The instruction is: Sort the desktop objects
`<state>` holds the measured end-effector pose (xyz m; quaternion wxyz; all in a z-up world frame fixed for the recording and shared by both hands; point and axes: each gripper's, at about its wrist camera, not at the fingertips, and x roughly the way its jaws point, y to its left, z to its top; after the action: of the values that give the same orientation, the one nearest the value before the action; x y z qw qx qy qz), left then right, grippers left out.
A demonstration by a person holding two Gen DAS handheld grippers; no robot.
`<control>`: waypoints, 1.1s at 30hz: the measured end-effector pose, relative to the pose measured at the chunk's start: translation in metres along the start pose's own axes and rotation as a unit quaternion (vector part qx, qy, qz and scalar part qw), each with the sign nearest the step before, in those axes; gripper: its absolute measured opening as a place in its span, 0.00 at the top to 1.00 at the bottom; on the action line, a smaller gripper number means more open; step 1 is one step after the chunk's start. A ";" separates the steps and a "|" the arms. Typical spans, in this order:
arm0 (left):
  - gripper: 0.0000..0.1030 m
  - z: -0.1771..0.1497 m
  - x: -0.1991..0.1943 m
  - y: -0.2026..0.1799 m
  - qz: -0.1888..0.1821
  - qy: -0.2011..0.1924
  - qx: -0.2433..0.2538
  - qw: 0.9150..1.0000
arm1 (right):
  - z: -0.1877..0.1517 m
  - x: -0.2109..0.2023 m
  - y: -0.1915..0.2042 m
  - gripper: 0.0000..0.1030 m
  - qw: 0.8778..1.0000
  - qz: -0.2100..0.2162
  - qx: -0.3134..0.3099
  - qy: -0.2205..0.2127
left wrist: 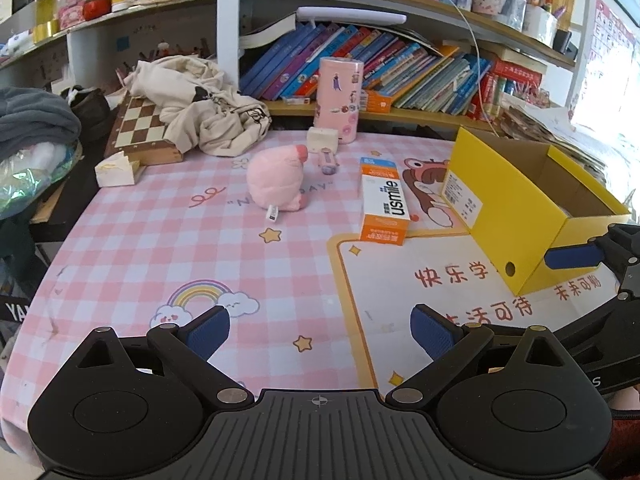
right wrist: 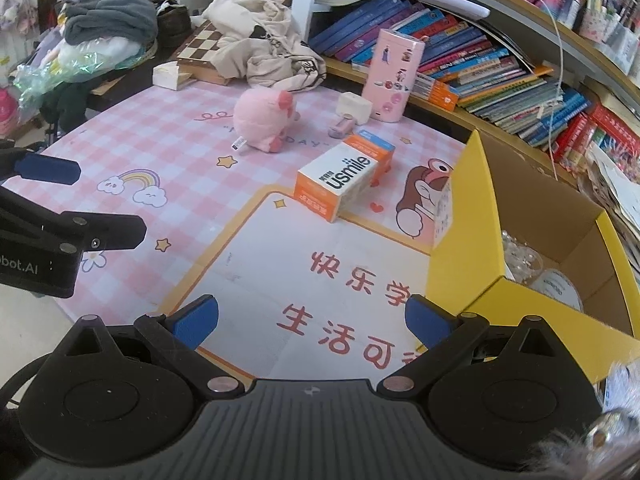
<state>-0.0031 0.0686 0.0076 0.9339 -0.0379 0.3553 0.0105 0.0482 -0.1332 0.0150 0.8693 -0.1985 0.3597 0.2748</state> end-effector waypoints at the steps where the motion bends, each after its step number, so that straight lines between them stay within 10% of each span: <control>1: 0.04 0.001 0.000 0.000 0.001 -0.001 -0.001 1.000 | 0.001 0.001 0.000 0.02 1.000 0.001 -0.002 -0.001; 25: 0.04 0.007 0.034 0.026 0.041 0.039 -0.043 0.997 | 0.035 0.060 -0.003 0.02 0.998 0.047 -0.016 0.033; 33: 0.04 0.023 0.043 0.042 0.055 0.000 -0.084 0.995 | 0.047 0.076 -0.009 0.02 0.999 0.042 0.001 0.029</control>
<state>0.0428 0.1118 -0.0063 0.9255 -0.0968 0.3543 0.0922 0.1230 -0.0893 -0.0086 0.8462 -0.1901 0.3934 0.3051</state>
